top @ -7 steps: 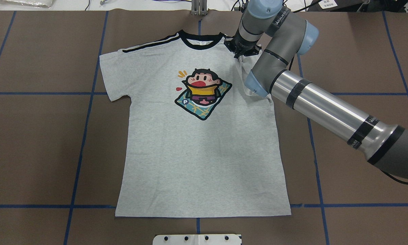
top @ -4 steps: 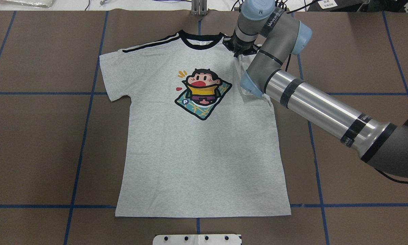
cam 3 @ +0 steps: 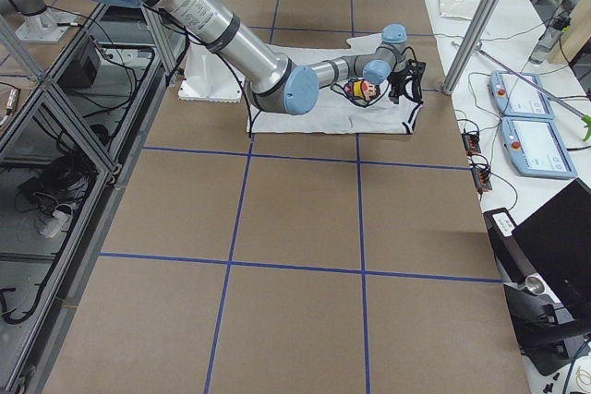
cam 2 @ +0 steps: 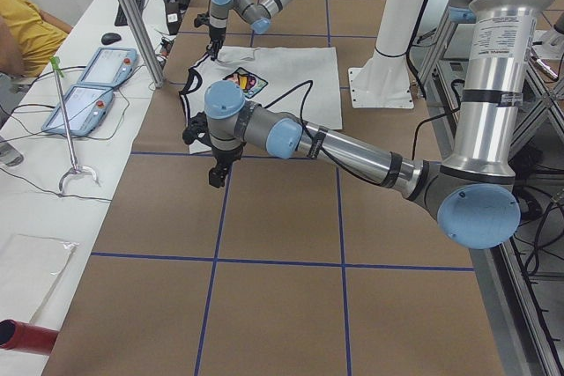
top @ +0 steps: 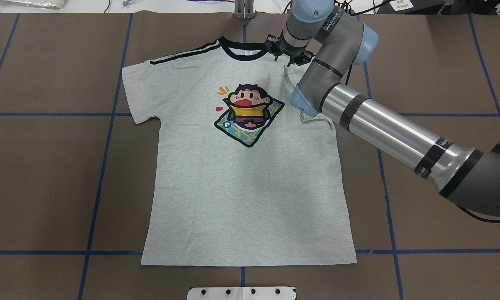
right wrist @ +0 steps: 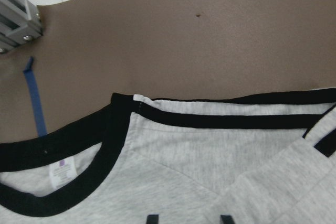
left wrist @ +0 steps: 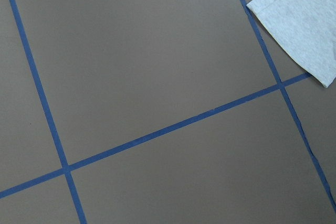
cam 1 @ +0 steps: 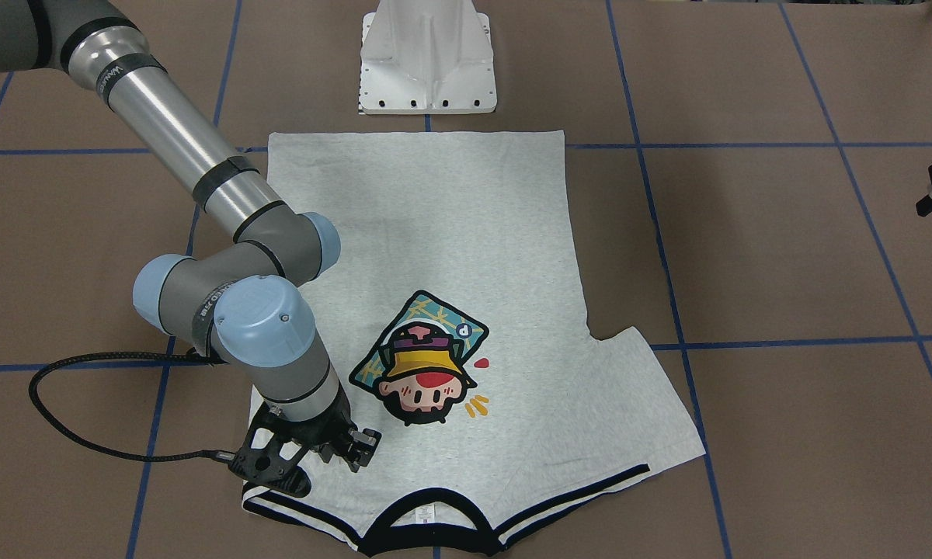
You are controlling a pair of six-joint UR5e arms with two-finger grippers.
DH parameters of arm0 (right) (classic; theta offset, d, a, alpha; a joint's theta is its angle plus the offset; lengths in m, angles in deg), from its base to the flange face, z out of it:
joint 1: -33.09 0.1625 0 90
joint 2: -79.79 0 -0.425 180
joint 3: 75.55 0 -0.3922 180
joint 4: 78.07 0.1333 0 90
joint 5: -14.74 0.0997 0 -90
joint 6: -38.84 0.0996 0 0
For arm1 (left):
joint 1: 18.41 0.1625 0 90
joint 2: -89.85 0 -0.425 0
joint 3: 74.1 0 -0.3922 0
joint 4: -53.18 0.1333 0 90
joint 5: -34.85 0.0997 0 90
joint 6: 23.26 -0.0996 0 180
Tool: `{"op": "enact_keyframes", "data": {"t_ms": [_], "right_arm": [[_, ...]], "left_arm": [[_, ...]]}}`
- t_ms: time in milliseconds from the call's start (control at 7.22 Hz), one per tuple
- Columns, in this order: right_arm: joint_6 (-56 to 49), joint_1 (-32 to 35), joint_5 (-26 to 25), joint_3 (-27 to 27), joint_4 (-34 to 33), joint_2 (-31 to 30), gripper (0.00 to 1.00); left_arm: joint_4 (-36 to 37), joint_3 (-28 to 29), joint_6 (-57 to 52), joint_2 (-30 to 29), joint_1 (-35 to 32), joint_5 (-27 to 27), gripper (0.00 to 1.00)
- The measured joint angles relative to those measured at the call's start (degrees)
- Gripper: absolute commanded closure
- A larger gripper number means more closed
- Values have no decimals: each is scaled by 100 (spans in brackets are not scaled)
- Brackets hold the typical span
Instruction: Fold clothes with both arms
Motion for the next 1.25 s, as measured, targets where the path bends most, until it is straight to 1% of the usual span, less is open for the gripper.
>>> {"op": "enact_keyframes", "data": {"t_ms": [139,277,416,693,831,970,1108,1247], "right_arm": [[45,42,19,-182,-1,-23,0],[42,110,48,-516,-9,-169,0],[-1,211,186,-998,-23,-491,0],[-93,504,861,-2177,-66,-1481,1],[-108,595,1094,-2797,-73,-2044,1],[-121,708,1320,-3323,-74,-2539,1],[-134,856,1544,-3697,-71,-2913,0],[-149,988,1690,-4020,-68,-3241,0]], "left_arm": [[-70,91,237,-180,14,12,0],[-147,191,579,-404,21,16,1],[-191,338,1018,-691,69,24,1],[-315,755,2109,-1228,648,118,1],[-687,1128,2658,-1446,996,240,1],[-1403,1723,3135,-1632,1222,306,1],[-2222,2366,3531,-1760,1337,332,1],[-3059,3023,4172,-1940,1489,397,1]]}}
